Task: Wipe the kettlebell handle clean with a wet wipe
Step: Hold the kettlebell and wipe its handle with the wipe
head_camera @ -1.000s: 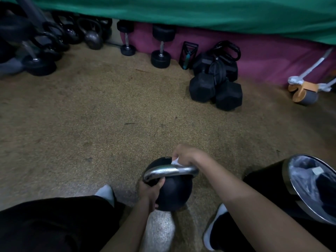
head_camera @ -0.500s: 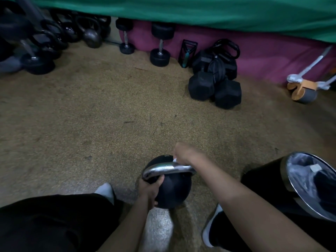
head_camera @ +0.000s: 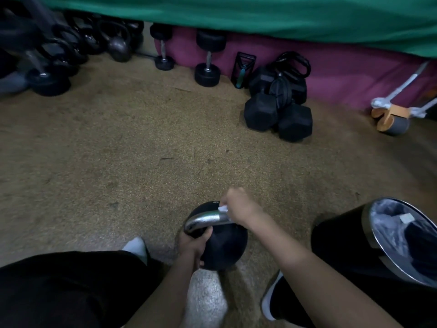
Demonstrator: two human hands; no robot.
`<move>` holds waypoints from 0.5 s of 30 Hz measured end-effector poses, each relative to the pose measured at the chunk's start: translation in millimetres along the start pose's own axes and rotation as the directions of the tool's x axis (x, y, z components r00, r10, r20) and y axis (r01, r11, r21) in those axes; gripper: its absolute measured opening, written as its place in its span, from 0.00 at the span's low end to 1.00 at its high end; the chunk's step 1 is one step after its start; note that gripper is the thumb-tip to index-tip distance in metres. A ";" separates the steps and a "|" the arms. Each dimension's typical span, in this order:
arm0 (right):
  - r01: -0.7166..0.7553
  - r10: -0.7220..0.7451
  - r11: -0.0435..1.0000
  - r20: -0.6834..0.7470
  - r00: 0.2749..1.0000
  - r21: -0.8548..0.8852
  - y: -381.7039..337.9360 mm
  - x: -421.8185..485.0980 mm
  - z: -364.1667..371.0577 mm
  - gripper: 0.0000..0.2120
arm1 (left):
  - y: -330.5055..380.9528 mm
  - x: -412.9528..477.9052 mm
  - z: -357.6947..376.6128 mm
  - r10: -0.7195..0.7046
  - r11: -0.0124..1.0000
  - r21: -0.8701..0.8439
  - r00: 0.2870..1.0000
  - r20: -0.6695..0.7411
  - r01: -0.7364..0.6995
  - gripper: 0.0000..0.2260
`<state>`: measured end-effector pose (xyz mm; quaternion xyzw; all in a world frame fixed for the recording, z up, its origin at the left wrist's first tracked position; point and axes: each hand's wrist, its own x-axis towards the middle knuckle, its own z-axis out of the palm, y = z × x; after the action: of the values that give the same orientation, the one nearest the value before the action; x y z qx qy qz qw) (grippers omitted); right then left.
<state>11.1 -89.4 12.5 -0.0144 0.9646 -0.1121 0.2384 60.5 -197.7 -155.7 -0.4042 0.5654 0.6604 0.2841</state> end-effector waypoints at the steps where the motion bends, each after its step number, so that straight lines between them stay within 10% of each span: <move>1: 0.012 -0.012 1.000 -0.013 1.000 0.013 0.1 -2.7 4.0 0.14 | 0.2 -0.5 -0.2 0.000 1.000 0.006 1.000 -0.003 0.000 0.30; 15: 0.079 -0.050 0.990 -0.233 0.971 0.120 13.5 -23.7 40.8 0.15 | -1.5 3.6 -0.8 0.005 1.000 0.030 0.999 -0.038 -0.004 0.31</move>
<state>51.4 -82.8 -14.9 -0.0174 0.9755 -0.1825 0.1218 60.1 -198.5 -159.6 -0.4111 0.5815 0.6447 0.2781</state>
